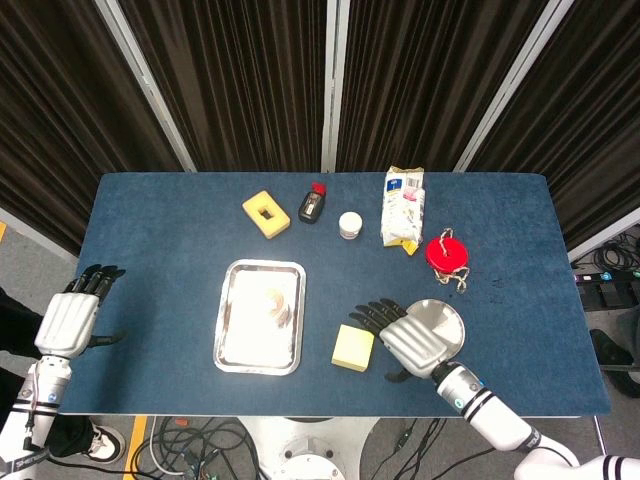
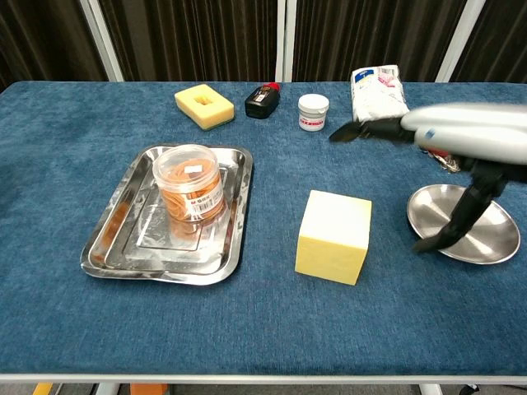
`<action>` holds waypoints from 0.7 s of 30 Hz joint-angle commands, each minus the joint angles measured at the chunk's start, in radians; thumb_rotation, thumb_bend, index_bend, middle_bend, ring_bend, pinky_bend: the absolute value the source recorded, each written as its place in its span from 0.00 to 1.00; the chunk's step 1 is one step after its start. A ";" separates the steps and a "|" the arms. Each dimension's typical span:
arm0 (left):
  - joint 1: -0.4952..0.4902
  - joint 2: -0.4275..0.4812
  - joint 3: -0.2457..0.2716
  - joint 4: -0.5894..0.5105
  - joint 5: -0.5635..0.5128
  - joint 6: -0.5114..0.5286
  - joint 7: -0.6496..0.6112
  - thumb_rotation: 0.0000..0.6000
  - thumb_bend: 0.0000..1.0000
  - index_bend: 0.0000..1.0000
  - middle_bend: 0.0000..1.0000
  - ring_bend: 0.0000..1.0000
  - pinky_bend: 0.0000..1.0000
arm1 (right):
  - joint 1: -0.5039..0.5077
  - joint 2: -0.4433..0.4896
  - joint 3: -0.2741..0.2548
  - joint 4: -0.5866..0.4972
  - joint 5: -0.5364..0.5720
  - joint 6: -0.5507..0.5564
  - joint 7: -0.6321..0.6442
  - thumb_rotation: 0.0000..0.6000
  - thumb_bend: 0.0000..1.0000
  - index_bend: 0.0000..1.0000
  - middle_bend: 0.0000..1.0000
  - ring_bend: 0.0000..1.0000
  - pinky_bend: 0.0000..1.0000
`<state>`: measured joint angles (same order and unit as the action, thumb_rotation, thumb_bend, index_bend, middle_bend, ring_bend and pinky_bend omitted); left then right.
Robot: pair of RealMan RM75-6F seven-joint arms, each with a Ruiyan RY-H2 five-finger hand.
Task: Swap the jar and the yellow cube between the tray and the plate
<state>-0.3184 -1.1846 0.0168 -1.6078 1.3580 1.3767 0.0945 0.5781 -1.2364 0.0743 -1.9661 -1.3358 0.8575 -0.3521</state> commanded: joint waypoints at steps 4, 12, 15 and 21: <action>0.018 0.004 0.000 0.011 -0.008 -0.023 -0.008 1.00 0.06 0.15 0.12 0.07 0.24 | 0.017 -0.149 -0.036 0.048 0.082 0.024 -0.108 1.00 0.00 0.00 0.04 0.00 0.00; 0.046 0.008 -0.008 0.036 -0.003 -0.023 -0.042 1.00 0.06 0.15 0.12 0.07 0.24 | 0.013 -0.245 -0.019 0.124 0.101 0.104 -0.140 1.00 0.00 0.00 0.07 0.00 0.00; 0.052 0.007 -0.011 0.043 -0.003 -0.029 -0.049 1.00 0.06 0.15 0.12 0.07 0.24 | 0.024 -0.266 -0.021 0.146 0.120 0.093 -0.151 1.00 0.00 0.00 0.10 0.00 0.00; 0.063 0.006 -0.022 0.057 0.004 -0.027 -0.064 1.00 0.06 0.15 0.12 0.07 0.24 | 0.039 -0.302 -0.021 0.175 0.140 0.093 -0.160 1.00 0.00 0.00 0.17 0.12 0.13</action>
<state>-0.2565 -1.1783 -0.0038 -1.5523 1.3616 1.3500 0.0318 0.6154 -1.5321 0.0530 -1.7968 -1.1933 0.9440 -0.5102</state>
